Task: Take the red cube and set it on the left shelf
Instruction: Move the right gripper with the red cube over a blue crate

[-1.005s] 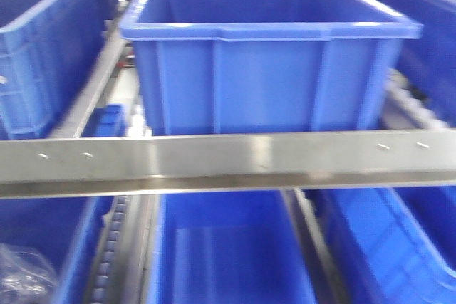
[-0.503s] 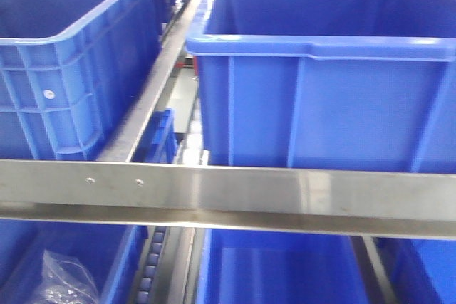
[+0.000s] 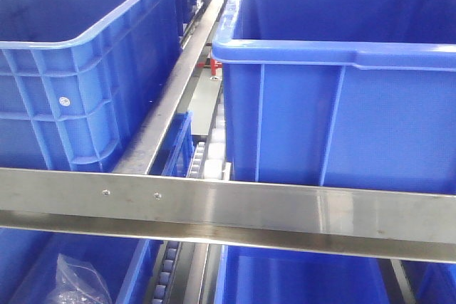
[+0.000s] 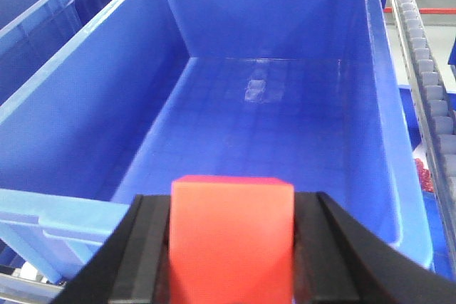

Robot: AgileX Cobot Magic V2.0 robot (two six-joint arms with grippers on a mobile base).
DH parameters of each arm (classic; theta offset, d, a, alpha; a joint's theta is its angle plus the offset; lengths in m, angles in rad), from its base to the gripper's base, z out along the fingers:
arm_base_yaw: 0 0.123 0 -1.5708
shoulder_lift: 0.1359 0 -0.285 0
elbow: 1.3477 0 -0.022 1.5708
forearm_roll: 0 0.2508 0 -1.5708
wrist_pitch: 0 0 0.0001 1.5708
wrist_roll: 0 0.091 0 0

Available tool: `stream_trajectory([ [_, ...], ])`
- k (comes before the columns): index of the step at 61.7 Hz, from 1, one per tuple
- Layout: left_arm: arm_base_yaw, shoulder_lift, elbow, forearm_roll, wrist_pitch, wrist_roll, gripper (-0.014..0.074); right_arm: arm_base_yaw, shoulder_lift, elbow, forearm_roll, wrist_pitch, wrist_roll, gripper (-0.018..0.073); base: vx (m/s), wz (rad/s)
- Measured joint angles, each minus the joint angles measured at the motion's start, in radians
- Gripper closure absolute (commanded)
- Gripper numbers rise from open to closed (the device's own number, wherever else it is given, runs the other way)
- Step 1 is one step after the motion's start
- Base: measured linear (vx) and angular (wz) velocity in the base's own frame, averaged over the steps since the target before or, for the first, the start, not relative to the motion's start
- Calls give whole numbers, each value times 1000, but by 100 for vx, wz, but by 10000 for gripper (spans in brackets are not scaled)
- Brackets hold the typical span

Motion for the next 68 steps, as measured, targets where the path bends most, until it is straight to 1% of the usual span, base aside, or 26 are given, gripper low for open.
stream_trajectory([
  [68, 0, 0, 0, 0, 0, 0, 491, 0, 0, 0, 0, 0, 0, 502, 0, 0],
])
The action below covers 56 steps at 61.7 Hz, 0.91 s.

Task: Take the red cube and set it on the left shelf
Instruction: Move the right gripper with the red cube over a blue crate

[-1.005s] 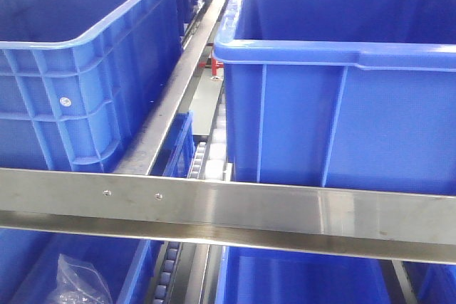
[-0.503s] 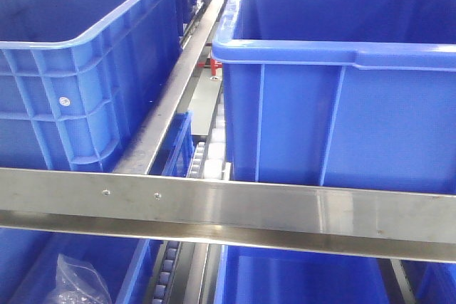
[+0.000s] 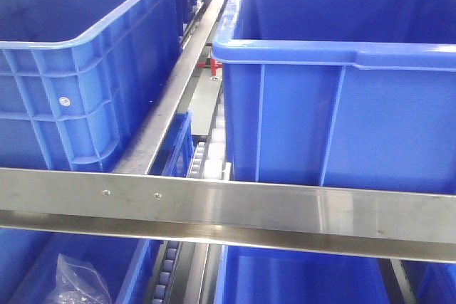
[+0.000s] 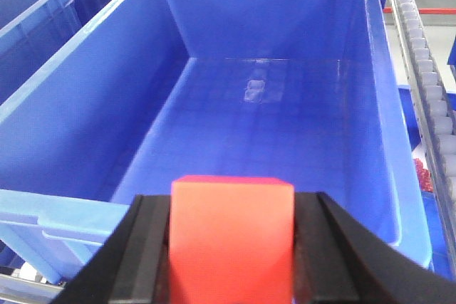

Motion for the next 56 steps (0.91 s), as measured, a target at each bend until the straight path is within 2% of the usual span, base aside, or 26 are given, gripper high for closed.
stream_trajectory([
  [24, 0, 0, 0, 0, 0, 0, 491, 0, 35, -9, 0, -62, 0, 502, 0, 0],
  [37, 0, 0, 0, 0, 0, 0, 491, 0, 278, -138, 0, -67, 0, 502, 0, 0],
  [56, 0, 0, 0, 0, 0, 0, 491, 0, 695, -419, 0, -73, 0, 501, 0, 0],
])
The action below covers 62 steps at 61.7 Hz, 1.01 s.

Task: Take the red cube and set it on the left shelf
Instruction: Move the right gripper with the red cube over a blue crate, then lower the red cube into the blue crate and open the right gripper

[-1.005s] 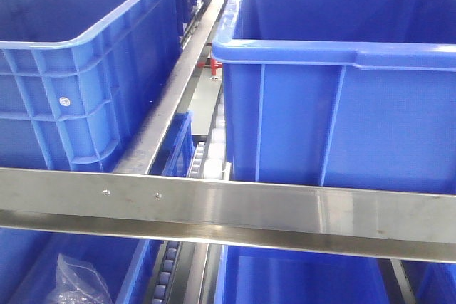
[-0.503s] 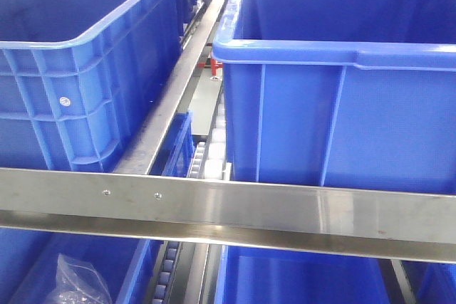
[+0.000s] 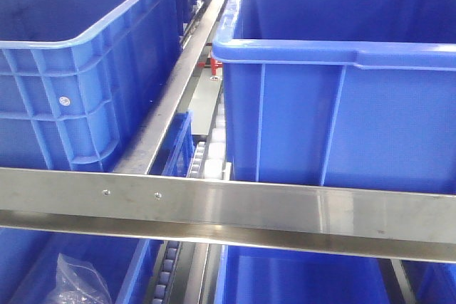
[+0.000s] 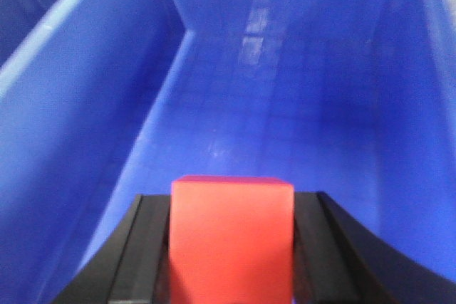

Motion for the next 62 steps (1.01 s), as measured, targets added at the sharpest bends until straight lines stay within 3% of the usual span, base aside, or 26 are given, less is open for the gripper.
stream_trajectory([
  [9, 0, 0, 0, 0, 0, 0, 491, 0, 156, -99, 0, -2, 0, 447, 0, 0],
  [12, 0, 0, 0, 0, 0, 0, 491, 0, 202, -134, 0, 3, 0, 362, 0, 0],
  [21, 0, 0, 0, 0, 0, 0, 491, 0, 291, -233, 0, 116, 0, -33, 0, 0],
  [24, 0, 0, 0, 0, 0, 0, 491, 0, 310, -259, 0, 153, 0, -79, 0, 0],
  [48, 0, 0, 0, 0, 0, 0, 491, 0, 329, -286, 0, 157, 0, 63, -1, -4],
  [54, 0, 0, 0, 0, 0, 0, 491, 0, 322, -281, 0, 157, -1, 170, 0, 0],
  [62, 0, 0, 0, 0, 0, 0, 491, 0, 266, -234, 0, 128, -1, 428, 0, 0],
])
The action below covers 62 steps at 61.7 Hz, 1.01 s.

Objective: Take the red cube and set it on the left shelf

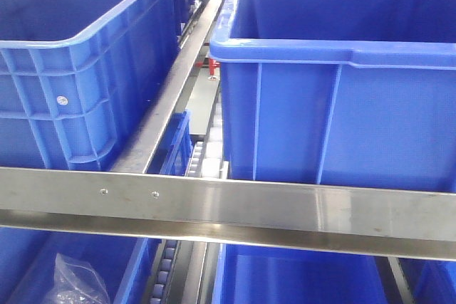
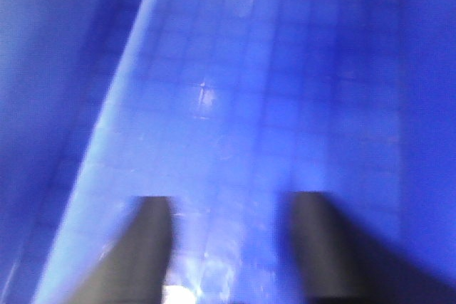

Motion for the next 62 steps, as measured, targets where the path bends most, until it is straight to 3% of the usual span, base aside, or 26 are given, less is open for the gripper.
stream_trajectory([
  [3, 0, 0, 0, 0, 0, 0, 491, 0, -39, 35, 0, -27, 0, 522, 0, 0],
  [22, 0, 0, 0, 0, 0, 0, 491, 0, -365, 353, -2, -289, 0, 494, 0, 0],
  [40, 0, 0, 0, 0, 0, 0, 491, 0, -586, 539, -4, -305, -2, 494, 0, 0],
  [62, 0, 0, 0, 0, 0, 0, 491, 0, -607, 558, -4, -303, -2, 494, 0, 0],
])
